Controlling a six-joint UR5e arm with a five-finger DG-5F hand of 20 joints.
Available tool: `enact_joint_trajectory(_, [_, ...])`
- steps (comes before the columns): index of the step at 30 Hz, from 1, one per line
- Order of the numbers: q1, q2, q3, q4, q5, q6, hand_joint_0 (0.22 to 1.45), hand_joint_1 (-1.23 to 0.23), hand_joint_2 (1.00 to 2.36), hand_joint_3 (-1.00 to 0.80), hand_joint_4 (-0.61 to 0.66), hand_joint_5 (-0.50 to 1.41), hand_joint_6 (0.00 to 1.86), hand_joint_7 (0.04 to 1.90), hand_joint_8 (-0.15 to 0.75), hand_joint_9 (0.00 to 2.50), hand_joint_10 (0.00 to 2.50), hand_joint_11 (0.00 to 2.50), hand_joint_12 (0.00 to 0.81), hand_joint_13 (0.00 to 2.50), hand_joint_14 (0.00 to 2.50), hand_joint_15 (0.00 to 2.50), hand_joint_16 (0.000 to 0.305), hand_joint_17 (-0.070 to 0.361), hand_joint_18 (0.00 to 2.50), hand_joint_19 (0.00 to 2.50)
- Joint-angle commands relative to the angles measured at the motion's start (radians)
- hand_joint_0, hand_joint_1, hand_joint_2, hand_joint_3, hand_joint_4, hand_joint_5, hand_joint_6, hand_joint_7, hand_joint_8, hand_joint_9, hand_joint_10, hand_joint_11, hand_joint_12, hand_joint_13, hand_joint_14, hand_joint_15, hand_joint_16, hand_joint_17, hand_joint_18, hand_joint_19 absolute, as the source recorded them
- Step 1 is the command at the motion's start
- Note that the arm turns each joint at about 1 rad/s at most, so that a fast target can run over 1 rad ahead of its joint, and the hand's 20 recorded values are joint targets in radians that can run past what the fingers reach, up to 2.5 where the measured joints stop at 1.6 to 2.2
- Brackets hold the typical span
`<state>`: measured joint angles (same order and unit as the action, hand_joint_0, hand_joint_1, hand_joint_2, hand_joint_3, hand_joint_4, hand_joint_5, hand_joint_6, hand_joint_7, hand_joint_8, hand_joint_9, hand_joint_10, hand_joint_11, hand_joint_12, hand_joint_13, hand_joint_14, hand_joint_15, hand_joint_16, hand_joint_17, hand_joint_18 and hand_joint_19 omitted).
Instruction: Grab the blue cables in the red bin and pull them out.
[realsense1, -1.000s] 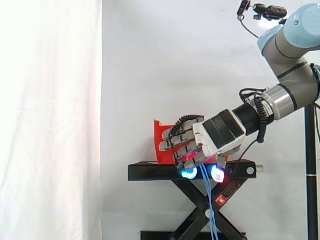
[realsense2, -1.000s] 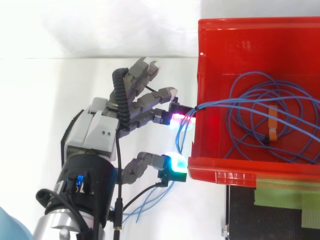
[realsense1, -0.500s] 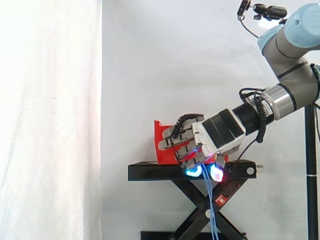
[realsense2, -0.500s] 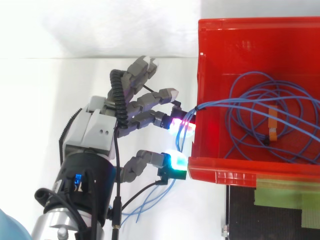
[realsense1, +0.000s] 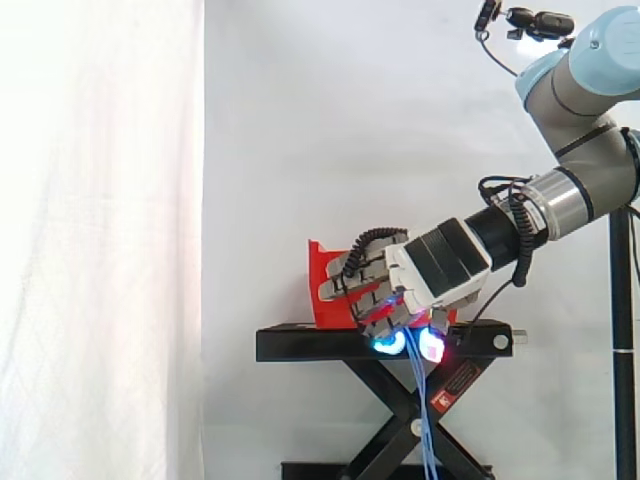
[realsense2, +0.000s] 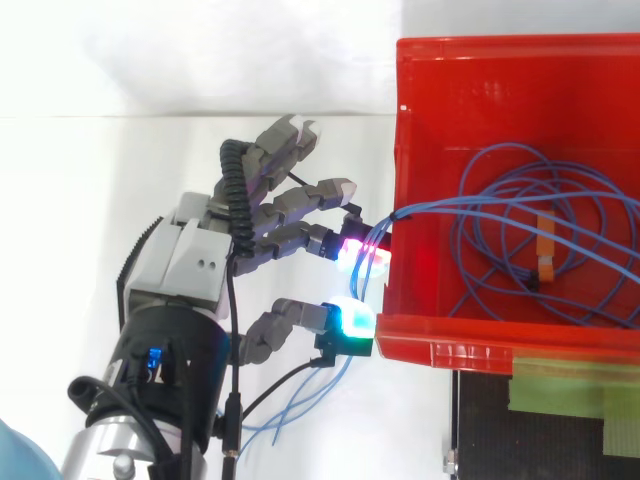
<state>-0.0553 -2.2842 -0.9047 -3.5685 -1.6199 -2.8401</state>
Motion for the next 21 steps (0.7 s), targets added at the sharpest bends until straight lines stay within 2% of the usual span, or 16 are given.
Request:
enact_joint_trajectory(1, [0.002, 0.0, 0.001, 0.0, 0.0, 0.0, 0.77, -0.96, 1.0, -1.0, 0.1, 0.99, 0.01, 0.87, 0.283, 0.86, 0.01, 0.31, 0.363, 0.46, 0.0, 0.1, 0.054, 0.121, 0.42, 0.15])
enact_joint_trajectory(8, [0.002, 0.0, 0.0, 0.0, 0.0, 0.0, 0.74, -0.94, 1.0, -1.0, 0.1, 0.98, 0.01, 0.85, 0.286, 0.86, 0.01, 0.31, 0.369, 0.46, 0.0, 0.1, 0.055, 0.123, 0.42, 0.16])
enact_joint_trajectory(21, [0.002, 0.0, 0.001, -0.003, 0.0, -0.003, 0.72, -0.93, 1.0, -1.0, 0.11, 1.04, 0.0, 0.96, 0.293, 0.87, 0.01, 0.32, 0.374, 0.47, 0.0, 0.1, 0.055, 0.125, 0.43, 0.15])
